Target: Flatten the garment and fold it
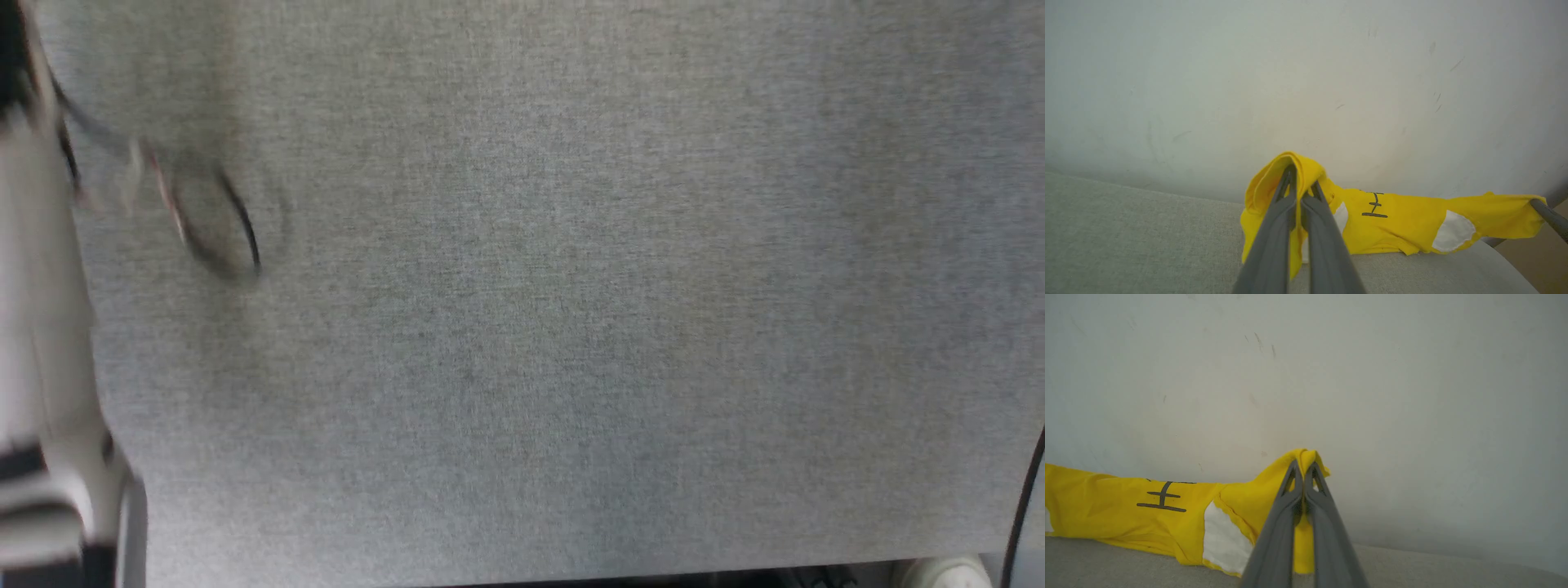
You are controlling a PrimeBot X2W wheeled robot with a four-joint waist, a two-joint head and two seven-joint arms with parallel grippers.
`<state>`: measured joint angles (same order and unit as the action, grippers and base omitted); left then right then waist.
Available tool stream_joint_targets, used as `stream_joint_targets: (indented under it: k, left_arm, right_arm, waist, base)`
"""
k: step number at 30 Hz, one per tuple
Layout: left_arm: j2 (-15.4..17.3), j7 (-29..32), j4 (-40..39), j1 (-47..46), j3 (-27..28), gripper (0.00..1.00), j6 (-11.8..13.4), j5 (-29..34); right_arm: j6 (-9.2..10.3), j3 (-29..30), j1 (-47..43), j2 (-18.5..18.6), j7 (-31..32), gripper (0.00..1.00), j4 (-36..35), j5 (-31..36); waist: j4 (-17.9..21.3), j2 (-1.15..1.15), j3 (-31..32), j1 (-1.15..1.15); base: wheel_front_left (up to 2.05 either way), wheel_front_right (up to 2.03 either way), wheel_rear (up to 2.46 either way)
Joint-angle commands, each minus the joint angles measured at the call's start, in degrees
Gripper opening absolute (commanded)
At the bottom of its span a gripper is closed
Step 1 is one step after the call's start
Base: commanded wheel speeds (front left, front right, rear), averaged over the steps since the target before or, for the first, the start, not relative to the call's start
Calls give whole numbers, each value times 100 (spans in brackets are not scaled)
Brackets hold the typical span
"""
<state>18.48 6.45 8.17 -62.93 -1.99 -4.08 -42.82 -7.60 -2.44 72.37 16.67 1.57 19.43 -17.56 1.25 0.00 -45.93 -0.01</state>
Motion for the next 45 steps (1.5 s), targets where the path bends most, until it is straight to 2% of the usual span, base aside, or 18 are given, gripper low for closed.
stream_joint_targets:
  k: [1,8,16,23,26,31,45]
  left_arm:
    - [49,15,-171,303,27,0,57,-2]
    - [99,285,-1069,2169,128,0,434,-52]
    - [88,482,-1333,4101,168,0,784,-48]
    - [9,663,-1373,5585,101,0,746,-290]
    - [-111,764,-1471,6098,15,0,661,-508]
    - [-43,1036,-1622,6821,-139,0,563,-654]
    - [210,1665,-2293,8130,4,0,836,-1053]
  right_arm:
    - [11,103,-340,35,99,0,-167,-95]
    - [11,829,-2318,-186,840,0,-1191,-409]
    - [11,1611,-4266,-842,1364,0,-1821,-766]
    - [11,2063,-5627,-1235,1622,0,-2008,-984]
    - [11,2204,-6152,-1317,1797,0,-2024,-1120]
    - [11,2459,-6822,-1369,2008,0,-2053,-1330]
    - [11,2691,-8104,-1378,2990,0,-2334,-1907]
  waist:
    - [29,0,233,1]
    - [93,0,785,1]
    - [28,0,1645,1]
    - [17,0,2339,1]
    - [7,0,2538,1]
    - [11,0,2822,1]
    - [152,0,3654,1]
  base:
    - [0,0,0]
    - [0,0,0]
    - [0,0,0]
    - [0,0,0]
    - [0,0,0]
    - [0,0,0]
    - [0,0,0]
